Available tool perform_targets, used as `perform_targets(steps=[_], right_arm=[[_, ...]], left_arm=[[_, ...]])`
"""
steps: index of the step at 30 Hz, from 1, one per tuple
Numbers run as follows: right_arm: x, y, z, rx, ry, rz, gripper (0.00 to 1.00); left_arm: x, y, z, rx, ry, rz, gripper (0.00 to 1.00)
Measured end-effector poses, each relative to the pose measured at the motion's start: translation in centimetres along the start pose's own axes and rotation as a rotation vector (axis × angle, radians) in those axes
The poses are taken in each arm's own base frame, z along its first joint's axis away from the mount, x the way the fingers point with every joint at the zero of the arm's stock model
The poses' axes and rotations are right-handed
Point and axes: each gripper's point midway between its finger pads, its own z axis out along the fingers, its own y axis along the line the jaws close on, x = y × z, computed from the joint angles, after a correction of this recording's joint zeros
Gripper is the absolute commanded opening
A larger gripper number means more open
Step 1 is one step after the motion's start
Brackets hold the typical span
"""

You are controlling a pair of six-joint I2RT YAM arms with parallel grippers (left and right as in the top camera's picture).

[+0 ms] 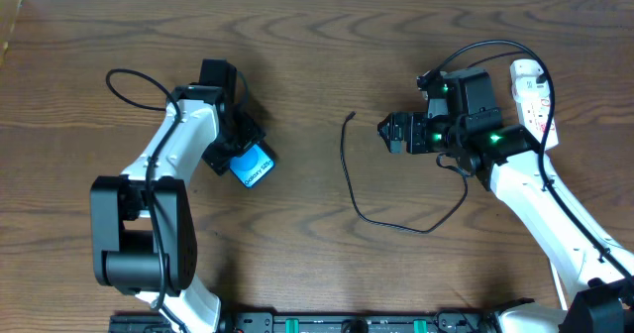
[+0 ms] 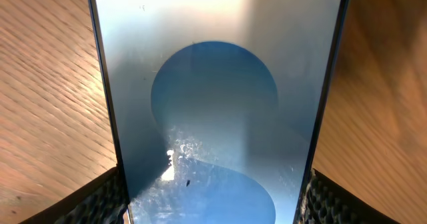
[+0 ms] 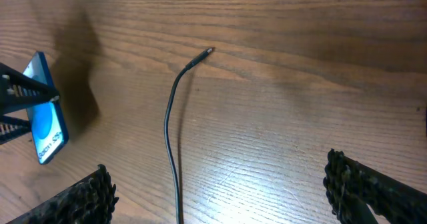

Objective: Plug charger to phone and switch on socket

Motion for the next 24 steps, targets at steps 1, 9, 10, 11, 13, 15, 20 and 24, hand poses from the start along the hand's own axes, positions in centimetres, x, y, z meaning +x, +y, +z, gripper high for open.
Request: perform_targets(steps=[1,9,10,11,13,15,20,24], right_arm=[[0.0,0.0,0.0,0.0,0.0,0.0,0.99],[0.0,0.0,0.0,0.0,0.0,0.0,0.99],[0.0,0.0,0.0,0.0,0.0,0.0,0.99],[0.0,0.0,0.0,0.0,0.0,0.0,0.99],[0.0,0.0,0.0,0.0,0.0,0.0,0.99],[0.0,0.0,0.0,0.0,0.0,0.0,0.99],[0.0,0.0,0.0,0.0,0.0,0.0,0.99],[0.0,0.0,0.0,0.0,0.0,0.0,0.99]], left_arm=[[0.2,-0.2,-0.1,0.012,0.01,0.0,0.75],[1.6,-1.7,-0.2,0.096,0.094,-0.026,0.75],[1.8,-1.9,-0.3,0.107,0.106,-0.033,0.75],[1.9,-2.0,-0.3,0.115,0.117,-0.042,0.75],[2.3,-2.4,-0.4,0.132,0.139,-0.061,0.75],[2.6,-2.6,-0.5,0.147,0.16,-0.086,0.75],[3.4,-3.4,-0.8,0.185,0.219,-0.154,0.74],[4.1,-4.0,-1.0,0.209,0.267,-0.214,0.74]])
